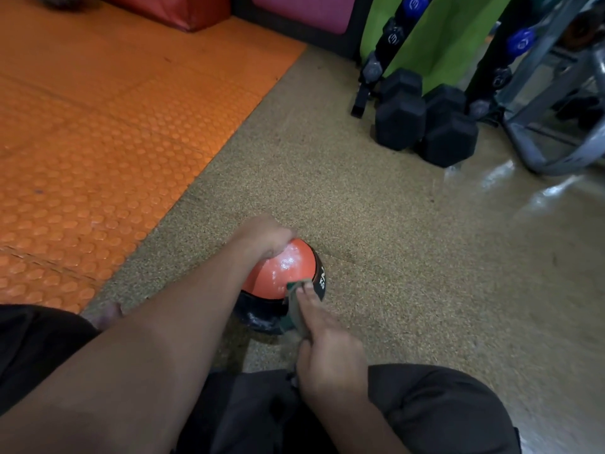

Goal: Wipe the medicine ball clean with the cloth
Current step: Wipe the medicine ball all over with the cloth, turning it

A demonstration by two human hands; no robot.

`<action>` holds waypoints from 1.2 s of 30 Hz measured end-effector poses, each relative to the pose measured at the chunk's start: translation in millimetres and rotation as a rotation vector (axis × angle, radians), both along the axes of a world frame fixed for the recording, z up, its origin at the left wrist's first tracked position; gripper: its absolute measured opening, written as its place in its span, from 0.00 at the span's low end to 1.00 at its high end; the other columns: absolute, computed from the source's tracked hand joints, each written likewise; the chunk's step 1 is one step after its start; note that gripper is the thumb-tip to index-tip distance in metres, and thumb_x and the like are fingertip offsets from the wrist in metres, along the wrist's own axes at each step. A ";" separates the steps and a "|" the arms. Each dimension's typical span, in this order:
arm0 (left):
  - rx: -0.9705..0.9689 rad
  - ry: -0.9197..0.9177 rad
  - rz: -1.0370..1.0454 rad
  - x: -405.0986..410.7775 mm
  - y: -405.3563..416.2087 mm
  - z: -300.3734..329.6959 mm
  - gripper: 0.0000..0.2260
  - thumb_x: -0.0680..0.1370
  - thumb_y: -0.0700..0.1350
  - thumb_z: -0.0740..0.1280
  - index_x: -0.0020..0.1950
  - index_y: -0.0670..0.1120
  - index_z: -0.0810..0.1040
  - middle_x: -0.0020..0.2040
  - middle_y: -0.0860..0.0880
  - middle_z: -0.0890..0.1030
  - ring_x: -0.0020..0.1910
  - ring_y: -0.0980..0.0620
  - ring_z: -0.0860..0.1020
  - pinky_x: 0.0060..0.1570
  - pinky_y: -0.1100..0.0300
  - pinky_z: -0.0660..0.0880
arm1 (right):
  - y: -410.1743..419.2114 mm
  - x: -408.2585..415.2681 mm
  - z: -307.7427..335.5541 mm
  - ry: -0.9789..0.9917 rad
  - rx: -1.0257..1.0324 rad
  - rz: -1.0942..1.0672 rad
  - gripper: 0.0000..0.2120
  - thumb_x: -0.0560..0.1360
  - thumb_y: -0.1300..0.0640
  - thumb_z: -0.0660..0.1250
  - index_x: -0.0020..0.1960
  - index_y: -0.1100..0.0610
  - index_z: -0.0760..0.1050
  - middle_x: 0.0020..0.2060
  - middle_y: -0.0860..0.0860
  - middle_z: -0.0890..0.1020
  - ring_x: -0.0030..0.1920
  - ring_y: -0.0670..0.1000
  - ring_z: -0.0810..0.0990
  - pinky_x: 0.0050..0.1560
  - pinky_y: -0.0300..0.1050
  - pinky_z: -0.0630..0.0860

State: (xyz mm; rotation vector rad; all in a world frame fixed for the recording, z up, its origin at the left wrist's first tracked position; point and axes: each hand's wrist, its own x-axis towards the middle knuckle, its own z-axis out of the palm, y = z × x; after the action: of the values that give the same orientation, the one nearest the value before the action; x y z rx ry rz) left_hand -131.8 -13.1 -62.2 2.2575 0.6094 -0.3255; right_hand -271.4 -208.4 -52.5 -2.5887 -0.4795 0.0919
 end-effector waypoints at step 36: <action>0.047 -0.003 0.040 5.1 -2.4 -12.8 0.23 0.75 0.61 0.64 0.53 0.43 0.84 0.51 0.42 0.85 0.50 0.41 0.82 0.56 0.47 0.80 | 9.0 27.6 -7.1 -0.107 -0.004 -0.065 0.34 0.76 0.61 0.61 0.79 0.38 0.64 0.76 0.35 0.68 0.63 0.47 0.82 0.62 0.44 0.77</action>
State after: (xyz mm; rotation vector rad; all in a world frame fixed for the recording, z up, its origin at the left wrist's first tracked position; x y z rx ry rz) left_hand -126.6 -15.5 -75.0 2.2870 0.6661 -0.2913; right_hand -243.8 -199.4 -59.6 -2.6197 -0.4333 -0.0689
